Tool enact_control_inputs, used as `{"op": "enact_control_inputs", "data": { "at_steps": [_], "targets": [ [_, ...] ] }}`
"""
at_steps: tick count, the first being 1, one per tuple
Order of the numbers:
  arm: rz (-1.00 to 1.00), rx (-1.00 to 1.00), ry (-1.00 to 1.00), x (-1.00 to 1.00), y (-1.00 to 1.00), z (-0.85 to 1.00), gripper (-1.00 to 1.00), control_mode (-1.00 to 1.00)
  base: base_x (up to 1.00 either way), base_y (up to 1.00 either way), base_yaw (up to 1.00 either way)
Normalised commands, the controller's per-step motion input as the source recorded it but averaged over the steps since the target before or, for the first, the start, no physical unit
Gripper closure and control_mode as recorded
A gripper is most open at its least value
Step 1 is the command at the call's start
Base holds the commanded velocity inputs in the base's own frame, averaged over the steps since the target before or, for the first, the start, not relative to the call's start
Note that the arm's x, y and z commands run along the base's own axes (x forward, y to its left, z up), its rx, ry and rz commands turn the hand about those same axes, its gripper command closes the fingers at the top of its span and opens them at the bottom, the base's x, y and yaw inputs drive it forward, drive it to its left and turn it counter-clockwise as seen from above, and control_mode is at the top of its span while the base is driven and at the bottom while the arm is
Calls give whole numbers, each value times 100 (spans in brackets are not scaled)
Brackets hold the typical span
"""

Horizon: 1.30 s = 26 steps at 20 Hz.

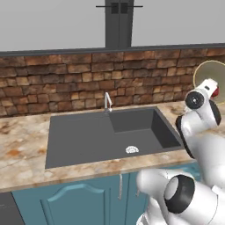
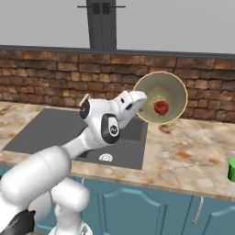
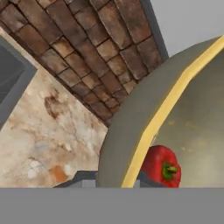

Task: Move the cup from next to the sink to the open cabinet. Then, move the bowl with the bell pepper to the fridge to clear the area for faucet cleaning.

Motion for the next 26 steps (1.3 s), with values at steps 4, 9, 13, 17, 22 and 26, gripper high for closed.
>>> {"op": "enact_control_inputs", "data": {
  "at_steps": [4,9,13,17,22,26],
  "targets": [
    [45,-18,42,-27,100,78,100,-100,0,0,0],
    [50,-10,52,-36,90,49,100,-100,0,0,0],
    [6,0,19,0,17,29,100,-100,0,0,0],
    [0,-14,0,-68,23,-11,100,-100,0,0,0],
    [4,-13,-1,-52,23,-8,100,-100,0,0,0],
    [0,0,0,0,0,0,100,100,-44,18,39]
  ]
}}
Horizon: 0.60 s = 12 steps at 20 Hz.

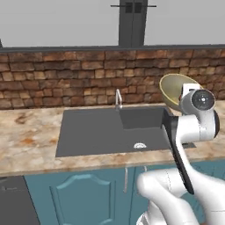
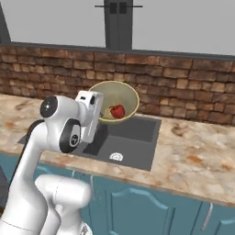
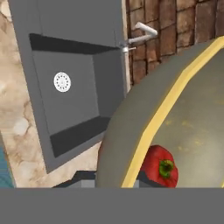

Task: Move the cup from next to the sink to the open cabinet. Then, move the bowl with the bell pepper to the fridge to clear the area for faucet cleaning.

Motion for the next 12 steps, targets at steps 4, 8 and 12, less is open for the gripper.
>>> {"op": "enact_control_inputs", "data": {
  "at_steps": [4,8,12],
  "targets": [
    [0,0,0,0,0,0,100,100,-19,4,94],
    [0,0,0,0,0,0,100,100,-1,0,100],
    [0,0,0,0,0,0,100,100,-5,6,98]
  ]
}}
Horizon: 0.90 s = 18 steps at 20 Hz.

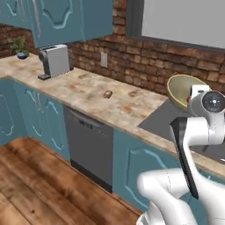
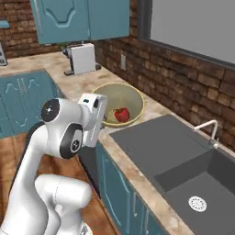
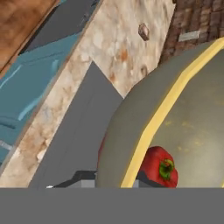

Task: Move the cup from next to the sink to the open cabinet. Then, move the bowl with the bell pepper to the fridge to clear the area for faucet cleaning.

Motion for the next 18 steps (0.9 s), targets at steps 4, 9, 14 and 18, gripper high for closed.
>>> {"op": "enact_control_inputs", "data": {
  "at_steps": [4,9,14,18],
  "targets": [
    [0,0,0,0,0,0,100,100,-28,42,85],
    [0,0,0,0,0,0,100,100,-15,27,92],
    [0,0,0,0,0,0,100,100,-10,18,95],
    [0,0,0,0,0,0,100,100,-11,16,95]
  ]
}}
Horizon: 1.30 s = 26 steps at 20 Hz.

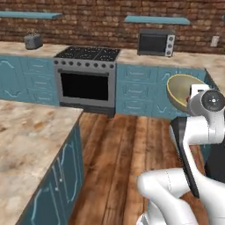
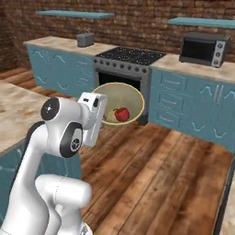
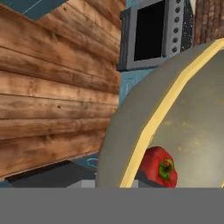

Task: Move the cup from next to the sink to the open cabinet. Then, move the bowl with the bell pepper to the fridge to clear the area for faucet cleaning.

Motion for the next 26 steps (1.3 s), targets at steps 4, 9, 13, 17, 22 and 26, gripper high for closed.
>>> {"op": "enact_control_inputs", "data": {
  "at_steps": [4,9,13,17,22,26],
  "targets": [
    [0,0,0,0,0,0,100,100,-14,16,94],
    [0,0,0,0,0,0,100,100,-14,17,94],
    [0,0,0,0,0,0,100,100,-23,51,86],
    [0,0,0,0,0,0,100,100,-25,70,82],
    [0,0,0,0,0,0,100,100,-12,67,51],
    [0,0,0,0,0,0,100,100,12,100,30]
  ]
}}
